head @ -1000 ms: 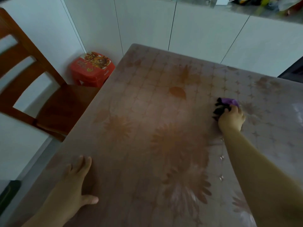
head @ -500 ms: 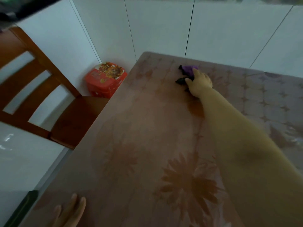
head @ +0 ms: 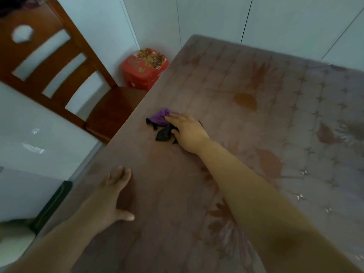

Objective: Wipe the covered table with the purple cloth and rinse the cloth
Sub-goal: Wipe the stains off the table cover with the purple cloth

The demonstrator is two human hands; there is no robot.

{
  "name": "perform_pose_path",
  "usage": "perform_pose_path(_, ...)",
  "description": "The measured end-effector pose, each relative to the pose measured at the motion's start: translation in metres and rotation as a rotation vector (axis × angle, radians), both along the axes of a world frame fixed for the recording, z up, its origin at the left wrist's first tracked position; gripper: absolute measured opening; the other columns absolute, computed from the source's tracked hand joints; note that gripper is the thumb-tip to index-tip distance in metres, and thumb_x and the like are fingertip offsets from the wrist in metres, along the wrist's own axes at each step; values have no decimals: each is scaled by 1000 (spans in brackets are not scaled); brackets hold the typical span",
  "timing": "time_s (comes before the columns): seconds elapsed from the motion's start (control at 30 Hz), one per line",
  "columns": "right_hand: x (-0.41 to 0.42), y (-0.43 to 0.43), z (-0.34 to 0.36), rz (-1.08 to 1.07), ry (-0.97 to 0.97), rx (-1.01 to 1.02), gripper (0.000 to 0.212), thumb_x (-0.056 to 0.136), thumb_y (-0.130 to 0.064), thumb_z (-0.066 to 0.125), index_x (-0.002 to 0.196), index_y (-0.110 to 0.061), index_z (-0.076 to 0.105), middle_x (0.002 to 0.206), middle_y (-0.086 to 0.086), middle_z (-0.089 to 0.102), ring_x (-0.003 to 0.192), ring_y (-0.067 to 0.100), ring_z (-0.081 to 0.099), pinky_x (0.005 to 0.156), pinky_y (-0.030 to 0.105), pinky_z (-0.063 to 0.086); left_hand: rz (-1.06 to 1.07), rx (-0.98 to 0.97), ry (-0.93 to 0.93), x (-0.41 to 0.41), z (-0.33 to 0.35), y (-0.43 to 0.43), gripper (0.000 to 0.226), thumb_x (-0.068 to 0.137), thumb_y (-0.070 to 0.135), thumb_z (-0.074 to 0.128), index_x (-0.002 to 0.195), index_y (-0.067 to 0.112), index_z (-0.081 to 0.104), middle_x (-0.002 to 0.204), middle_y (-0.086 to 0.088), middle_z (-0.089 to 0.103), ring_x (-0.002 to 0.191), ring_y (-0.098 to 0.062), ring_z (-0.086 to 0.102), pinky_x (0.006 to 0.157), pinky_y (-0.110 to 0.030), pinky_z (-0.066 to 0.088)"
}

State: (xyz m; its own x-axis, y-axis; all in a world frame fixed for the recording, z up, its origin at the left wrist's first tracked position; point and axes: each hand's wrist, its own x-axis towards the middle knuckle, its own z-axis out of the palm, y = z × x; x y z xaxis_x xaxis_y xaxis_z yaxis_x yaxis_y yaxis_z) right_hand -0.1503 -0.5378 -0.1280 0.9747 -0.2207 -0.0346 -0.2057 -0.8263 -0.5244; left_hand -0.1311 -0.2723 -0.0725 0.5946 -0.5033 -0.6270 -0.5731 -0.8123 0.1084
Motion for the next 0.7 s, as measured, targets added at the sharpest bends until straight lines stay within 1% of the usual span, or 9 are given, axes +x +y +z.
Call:
perform_pose_path(0.17,-76,63,5,114,25,0,49,94,-15,47,141,-21,36,150,0,32,140,22,23,115,36,14,5,26,18,-2,2,-4,117,68,42,74,142,27,-14,153,5,-20,142,-24,-9,116,-45,14)
perform_pose_path(0.27,-127,76,-1,159,-2,-43,45,91,-16,47,136,-20,46,144,1,43,135,24,36,111,38,25,-11,7,14,0,0,-1,116,69,41,74,143,26,-14,153,4,-19,142,-28,-8,114,-45,14)
perform_pose_path(0.33,-156,62,-5,100,14,-72,45,89,-22,41,132,-22,50,138,0,50,129,24,46,107,34,32,-26,-18,23,1,-4,2,115,70,42,73,143,25,-14,153,4,-19,141,-29,-9,114,-46,16)
perform_pose_path(0.4,-176,29,-7,-47,-3,-83,45,87,-18,42,129,-19,53,136,3,52,125,26,49,108,24,25,-19,-38,27,3,-7,3,115,70,42,72,143,25,-16,153,4,-20,141,-29,-11,114,-47,17)
perform_pose_path(0.43,-182,9,-8,-155,-26,-85,43,86,-12,45,128,-15,55,135,7,53,125,28,49,108,23,22,-19,-47,21,4,-9,4,115,70,42,72,142,26,-16,153,5,-21,141,-29,-11,114,-47,17)
perform_pose_path(0.5,-188,-34,-7,-426,-49,-86,43,87,-1,49,129,-11,54,136,13,50,127,31,46,110,32,26,-17,-56,11,5,-12,5,116,70,43,72,142,26,-17,152,5,-21,141,-29,-11,114,-46,17)
perform_pose_path(0.53,-187,-55,-6,-568,-45,-69,44,89,0,48,131,-12,51,139,12,48,129,31,43,109,36,29,-17,-60,7,5,-13,5,116,70,44,72,142,26,-18,152,5,-22,141,-28,-11,114,-45,16)
perform_pose_path(0.63,-160,-115,-5,-882,16,-68,44,95,-10,41,139,-12,41,147,10,37,134,30,34,111,38,29,-19,-65,-6,6,-16,6,117,70,46,70,140,26,-21,151,6,-24,141,-27,-12,114,-43,14)
perform_pose_path(0.7,-128,-141,-7,-923,98,-116,47,97,-16,36,143,-8,30,151,13,27,139,31,23,115,38,19,-8,-79,-8,5,-17,7,116,71,46,70,140,27,-22,151,7,-24,141,-27,-13,114,-42,15)
